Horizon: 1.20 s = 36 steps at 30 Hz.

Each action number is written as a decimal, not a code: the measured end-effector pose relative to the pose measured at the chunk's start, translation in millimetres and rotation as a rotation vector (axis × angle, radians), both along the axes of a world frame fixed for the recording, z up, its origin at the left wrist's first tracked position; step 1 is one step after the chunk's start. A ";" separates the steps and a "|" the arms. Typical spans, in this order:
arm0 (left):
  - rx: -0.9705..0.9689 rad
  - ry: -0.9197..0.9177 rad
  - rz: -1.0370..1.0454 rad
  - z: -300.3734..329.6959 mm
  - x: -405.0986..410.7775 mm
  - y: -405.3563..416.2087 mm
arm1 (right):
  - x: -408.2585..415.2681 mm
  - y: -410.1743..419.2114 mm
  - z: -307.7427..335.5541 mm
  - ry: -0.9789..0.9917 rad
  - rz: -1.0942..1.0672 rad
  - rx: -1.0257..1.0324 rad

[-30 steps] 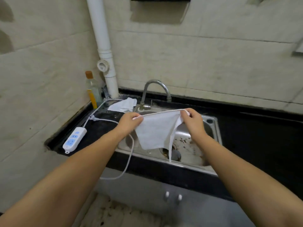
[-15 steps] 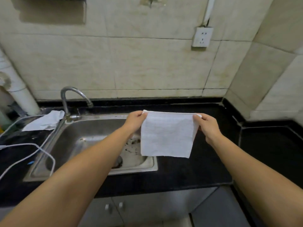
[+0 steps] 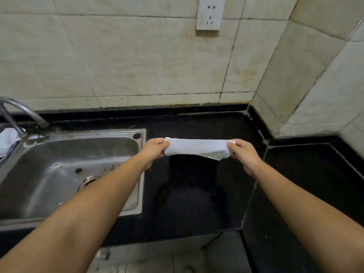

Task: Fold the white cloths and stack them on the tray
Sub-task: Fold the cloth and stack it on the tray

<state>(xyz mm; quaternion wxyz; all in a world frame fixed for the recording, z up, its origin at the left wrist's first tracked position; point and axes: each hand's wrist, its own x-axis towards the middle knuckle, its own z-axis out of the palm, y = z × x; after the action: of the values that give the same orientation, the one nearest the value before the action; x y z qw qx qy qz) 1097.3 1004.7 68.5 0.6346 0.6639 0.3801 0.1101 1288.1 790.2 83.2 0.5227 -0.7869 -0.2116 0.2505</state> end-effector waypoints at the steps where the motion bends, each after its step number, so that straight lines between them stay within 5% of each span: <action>1: -0.016 0.055 -0.022 -9.7 -4.9 -2.2 | -3.2 -5.7 -11.5 0.031 0.011 -0.037; 9: -0.078 0.399 -0.232 -70.4 -37.8 -7.3 | -32.5 -35.7 -87.3 0.274 0.102 -0.244; 17: 0.234 0.375 -0.209 -77.7 14.1 19.7 | 6.7 12.9 -88.1 -0.020 0.067 -0.409; 25: 0.610 0.583 -0.358 -99.0 44.4 31.6 | 20.8 35.3 -113.1 -0.245 0.064 -0.679; 30: 0.746 0.581 -0.462 -102.8 44.9 33.8 | 8.3 37.8 -108.0 -0.552 0.071 -0.735; 36: 0.677 0.649 -0.574 -95.6 34.9 34.1 | -67.9 66.9 -87.7 -0.565 0.499 -0.487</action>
<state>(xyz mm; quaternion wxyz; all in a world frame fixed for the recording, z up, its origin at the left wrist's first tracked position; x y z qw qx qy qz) 1132.2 1038.8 -27.0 0.2402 0.9079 0.3032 -0.1616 1220.2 857.2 -4.5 0.1672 -0.8494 -0.4644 0.1866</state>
